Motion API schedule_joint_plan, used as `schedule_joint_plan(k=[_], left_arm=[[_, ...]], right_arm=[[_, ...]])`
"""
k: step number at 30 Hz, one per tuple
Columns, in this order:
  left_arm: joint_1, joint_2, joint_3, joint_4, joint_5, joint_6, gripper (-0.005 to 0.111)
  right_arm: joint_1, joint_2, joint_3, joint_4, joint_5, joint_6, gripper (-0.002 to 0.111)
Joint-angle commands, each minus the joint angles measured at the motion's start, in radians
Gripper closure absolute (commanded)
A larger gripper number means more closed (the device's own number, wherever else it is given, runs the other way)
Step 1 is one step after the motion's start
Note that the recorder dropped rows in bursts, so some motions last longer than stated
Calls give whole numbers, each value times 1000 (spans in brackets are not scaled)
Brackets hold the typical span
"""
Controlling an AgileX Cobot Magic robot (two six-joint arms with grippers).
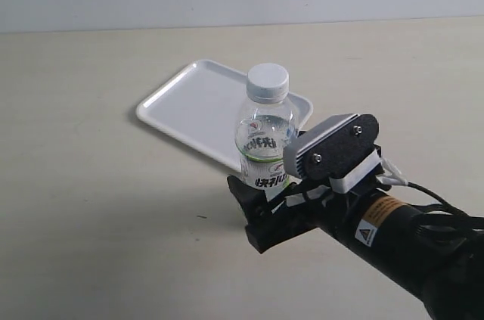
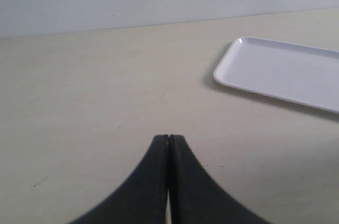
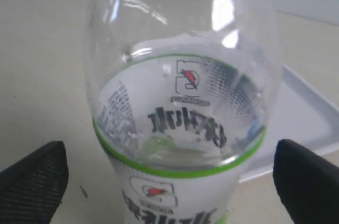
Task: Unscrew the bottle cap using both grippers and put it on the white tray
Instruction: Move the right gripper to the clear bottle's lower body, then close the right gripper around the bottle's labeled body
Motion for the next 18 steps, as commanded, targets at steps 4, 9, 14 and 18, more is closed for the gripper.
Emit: schedule_joint_plan(k=[4,9,14,18], left_arm=[[2,-6,3,-9,-5,1,107],[2,-6,3,-9,-5,1,107],[2,-6,3,-9,-5,1,107],[2,-6,3,-9,-5,1,107]], right_arm=[[1,28,-51,7,53,-7,3],[1,28,-51,7,60,-26,3],[1,28,-56,7,19,-26,3],[1,28,-56,7,30,-108,3]])
